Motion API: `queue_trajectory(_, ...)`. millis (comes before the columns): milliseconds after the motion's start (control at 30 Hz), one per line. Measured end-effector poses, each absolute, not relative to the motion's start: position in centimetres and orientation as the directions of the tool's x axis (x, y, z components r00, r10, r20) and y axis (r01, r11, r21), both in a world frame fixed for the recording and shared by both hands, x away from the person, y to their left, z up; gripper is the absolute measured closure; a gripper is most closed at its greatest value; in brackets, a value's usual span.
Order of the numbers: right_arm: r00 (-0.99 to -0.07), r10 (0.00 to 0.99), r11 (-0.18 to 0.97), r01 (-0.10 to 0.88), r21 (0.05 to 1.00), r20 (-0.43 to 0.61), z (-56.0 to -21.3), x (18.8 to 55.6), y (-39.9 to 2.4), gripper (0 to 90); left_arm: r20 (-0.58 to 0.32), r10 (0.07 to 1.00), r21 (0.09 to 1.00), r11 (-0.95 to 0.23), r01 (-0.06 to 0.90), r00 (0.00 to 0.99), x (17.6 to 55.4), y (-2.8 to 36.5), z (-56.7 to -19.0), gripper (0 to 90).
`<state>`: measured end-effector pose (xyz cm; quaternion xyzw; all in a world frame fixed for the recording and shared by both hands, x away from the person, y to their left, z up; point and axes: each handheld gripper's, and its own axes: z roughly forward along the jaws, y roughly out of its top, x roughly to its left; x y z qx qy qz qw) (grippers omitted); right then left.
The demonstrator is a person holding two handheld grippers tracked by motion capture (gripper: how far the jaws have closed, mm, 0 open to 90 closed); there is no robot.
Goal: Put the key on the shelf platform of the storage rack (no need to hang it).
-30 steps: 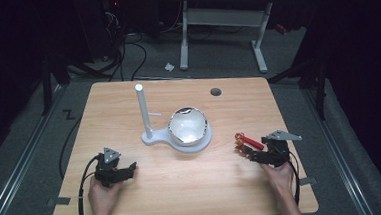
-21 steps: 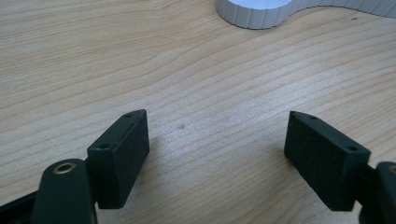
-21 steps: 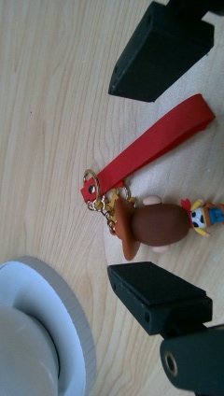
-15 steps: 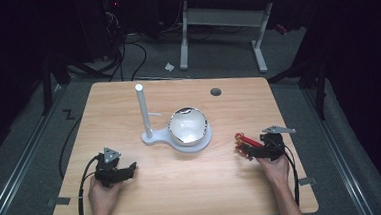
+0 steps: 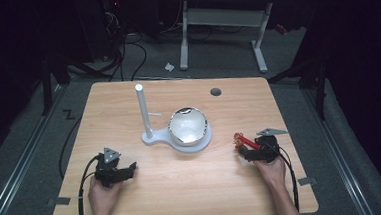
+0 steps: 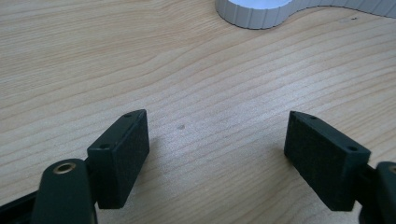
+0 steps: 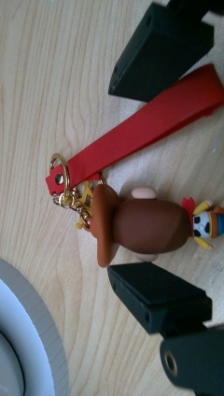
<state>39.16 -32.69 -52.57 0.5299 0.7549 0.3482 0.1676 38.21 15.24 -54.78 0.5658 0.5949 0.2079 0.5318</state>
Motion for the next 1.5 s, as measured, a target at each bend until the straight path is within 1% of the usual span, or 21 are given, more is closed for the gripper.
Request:
queue_trajectory(33,-0.384,0.917,0.207,0.681,0.702,0.102,-52.5,39.1,-32.6,17.2,-0.396,0.895,0.85,0.271,0.452,0.207,38.2,15.3,-54.8,22.4)
queue_trajectory(100,-0.394,0.915,0.228,0.674,0.703,0.082,-52.4,38.9,-32.4,27.4,-0.395,0.895,0.85,0.271,0.453,0.207,38.2,15.3,-54.8,22.5)
queue_trajectory(167,-0.403,0.913,0.249,0.664,0.705,0.057,-52.4,38.8,-32.1,31.7,-0.395,0.895,0.85,0.271,0.453,0.207,38.2,15.3,-54.8,22.4)
queue_trajectory(233,-0.404,0.914,0.263,0.653,0.71,0.032,-52.5,38.5,-31.9,39.3,-0.395,0.895,0.85,0.271,0.452,0.207,38.2,15.3,-54.8,22.4)
queue_trajectory(267,-0.405,0.914,0.274,0.646,0.712,0.016,-52.5,38.4,-31.8,41.5,-0.395,0.895,0.85,0.27,0.453,0.207,38.2,15.3,-54.8,22.4)
queue_trajectory(367,-0.399,0.917,0.296,0.64,0.709,-0.023,-52.5,38.2,-31.4,43.2,-0.396,0.895,0.85,0.272,0.452,0.206,38.2,15.2,-54.8,22.5)
queue_trajectory(400,-0.398,0.916,0.313,0.634,0.707,-0.049,-52.6,38.2,-31.3,45.8,-0.396,0.895,0.85,0.271,0.452,0.207,38.2,15.3,-54.8,22.5)
queue_trajectory(433,-0.401,0.913,0.332,0.627,0.705,-0.073,-52.5,38.1,-31.1,52.1,-0.395,0.895,0.85,0.271,0.452,0.207,38.2,15.3,-54.8,22.4)
queue_trajectory(533,-0.405,0.911,0.334,0.617,0.712,-0.076,-52.6,38.0,-31.1,57.3,-0.395,0.895,0.85,0.271,0.452,0.207,38.2,15.3,-54.8,22.5)
queue_trajectory(667,-0.407,0.91,0.34,0.614,0.712,-0.084,-52.6,37.9,-31.0,60.4,-0.395,0.895,0.85,0.27,0.453,0.207,38.2,15.3,-54.8,22.4)
queue_trajectory(933,-0.4,0.913,0.332,0.617,0.713,-0.079,-52.2,38.0,-31.1,63.5,-0.395,0.895,0.85,0.27,0.453,0.207,38.2,15.3,-54.8,22.5)
queue_trajectory(1367,-0.398,0.917,0.264,0.586,0.766,-0.011,-49.8,36.5,-32.2,64.3,-0.396,0.895,0.849,0.271,0.453,0.207,38.2,15.3,-54.8,22.5)
queue_trajectory(1500,-0.414,0.91,0.271,0.57,0.775,-0.014,-49.2,36.0,-32.2,64.4,-0.396,0.895,0.849,0.271,0.453,0.207,38.2,15.3,-54.8,22.5)
